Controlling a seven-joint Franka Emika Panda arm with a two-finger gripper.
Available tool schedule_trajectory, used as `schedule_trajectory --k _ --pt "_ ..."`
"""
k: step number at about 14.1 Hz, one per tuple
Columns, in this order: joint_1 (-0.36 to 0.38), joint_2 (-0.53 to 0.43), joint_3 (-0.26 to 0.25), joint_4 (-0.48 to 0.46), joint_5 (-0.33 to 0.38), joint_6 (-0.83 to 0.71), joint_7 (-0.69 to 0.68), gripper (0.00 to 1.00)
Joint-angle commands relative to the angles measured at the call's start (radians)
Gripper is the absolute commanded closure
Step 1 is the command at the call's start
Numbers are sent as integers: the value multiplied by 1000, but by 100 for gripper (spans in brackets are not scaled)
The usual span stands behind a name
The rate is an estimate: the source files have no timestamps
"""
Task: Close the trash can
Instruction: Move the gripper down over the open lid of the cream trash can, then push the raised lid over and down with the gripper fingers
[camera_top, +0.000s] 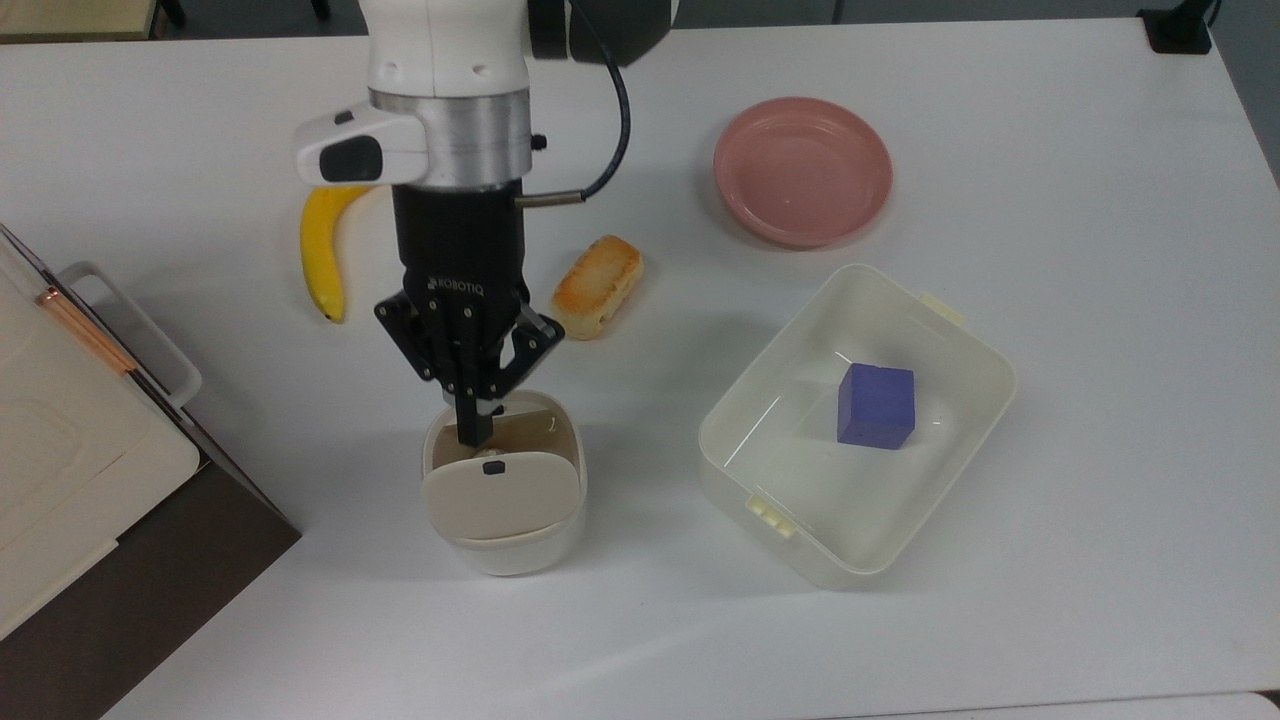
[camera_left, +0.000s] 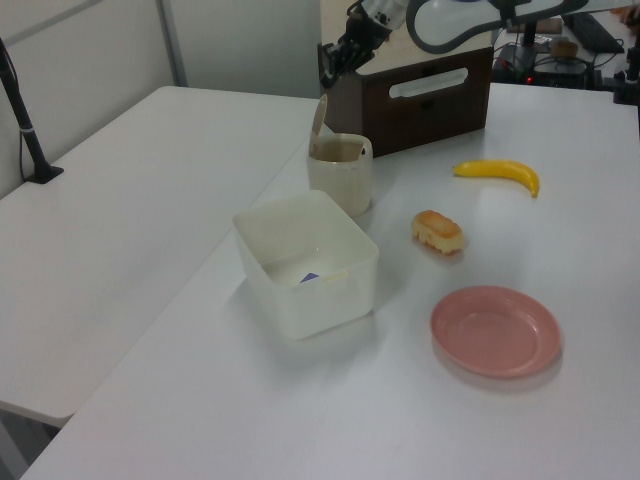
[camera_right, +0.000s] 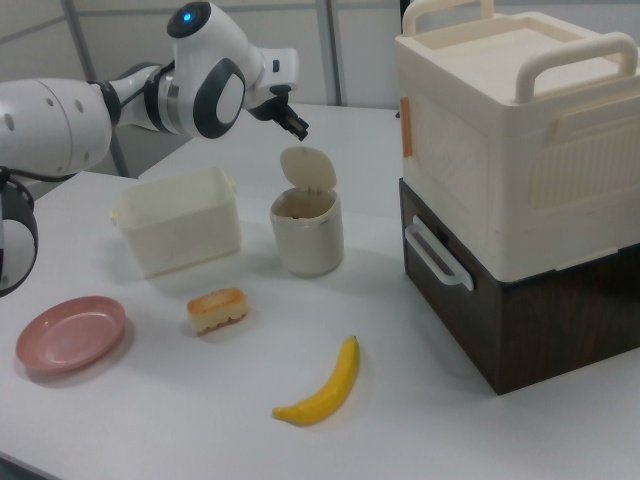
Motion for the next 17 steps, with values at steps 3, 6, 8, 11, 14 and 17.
schedule_trajectory --k 3,6,8,11,14,17 --pt "26 47 -12 27 -38 113 71 100" --pt "26 53 -10 24 -61 113 71 100" --pt "26 64 -10 21 -78 113 71 100" --pt "25 80 -10 15 -100 113 71 100" --pt "26 82 -10 -2 -114 113 71 100" --pt "26 74 -12 -15 -141 107 71 100"
